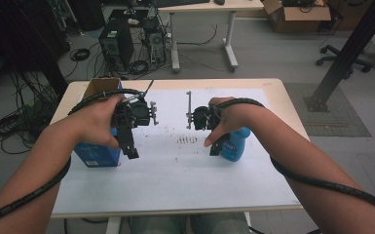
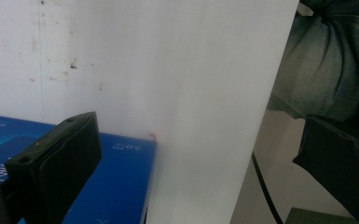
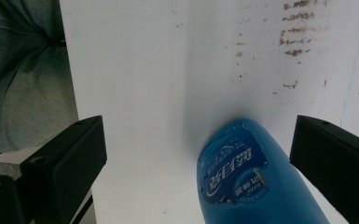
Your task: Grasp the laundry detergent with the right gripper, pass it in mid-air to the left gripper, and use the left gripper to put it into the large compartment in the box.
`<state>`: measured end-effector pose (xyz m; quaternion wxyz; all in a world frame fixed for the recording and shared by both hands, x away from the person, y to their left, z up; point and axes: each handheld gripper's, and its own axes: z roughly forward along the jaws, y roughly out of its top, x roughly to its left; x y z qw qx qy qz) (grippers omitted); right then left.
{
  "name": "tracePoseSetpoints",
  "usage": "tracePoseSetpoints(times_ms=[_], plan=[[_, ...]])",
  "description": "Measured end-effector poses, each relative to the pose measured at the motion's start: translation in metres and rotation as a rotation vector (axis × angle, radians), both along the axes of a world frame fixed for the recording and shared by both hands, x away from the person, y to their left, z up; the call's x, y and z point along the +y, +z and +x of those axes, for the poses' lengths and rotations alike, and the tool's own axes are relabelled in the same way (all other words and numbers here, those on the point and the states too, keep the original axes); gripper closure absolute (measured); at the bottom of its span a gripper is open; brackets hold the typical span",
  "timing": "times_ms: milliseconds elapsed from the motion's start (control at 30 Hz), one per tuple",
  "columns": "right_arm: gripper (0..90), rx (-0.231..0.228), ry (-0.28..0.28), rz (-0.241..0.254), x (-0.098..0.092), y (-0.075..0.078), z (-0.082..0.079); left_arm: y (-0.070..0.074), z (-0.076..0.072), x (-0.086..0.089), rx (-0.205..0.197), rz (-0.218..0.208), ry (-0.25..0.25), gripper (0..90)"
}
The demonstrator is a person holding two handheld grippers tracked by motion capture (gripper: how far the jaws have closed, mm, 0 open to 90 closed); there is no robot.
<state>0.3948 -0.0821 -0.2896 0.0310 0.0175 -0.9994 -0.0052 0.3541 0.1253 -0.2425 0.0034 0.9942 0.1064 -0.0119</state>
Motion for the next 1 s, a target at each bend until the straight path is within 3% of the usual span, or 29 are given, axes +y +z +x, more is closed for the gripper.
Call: tracePoseSetpoints(times_ms=[267, 700, 1000], plan=[[3.7, -0.007, -0.001, 0.012, -0.001, 0.006, -0.003, 0.004, 0.001, -0.001, -0.006, -0.005, -0.008, 0.2], [3.6, -0.039, 0.013, 0.090, -0.014, 0.029, -0.011, 0.000, 0.001, -0.003, -0.003, -0.003, -0.011, 0.2], [3.7, -0.060, 0.020, 0.096, -0.027, 0.043, -0.023, 0.001, 0.001, -0.003, 0.000, 0.005, -0.006, 0.2]])
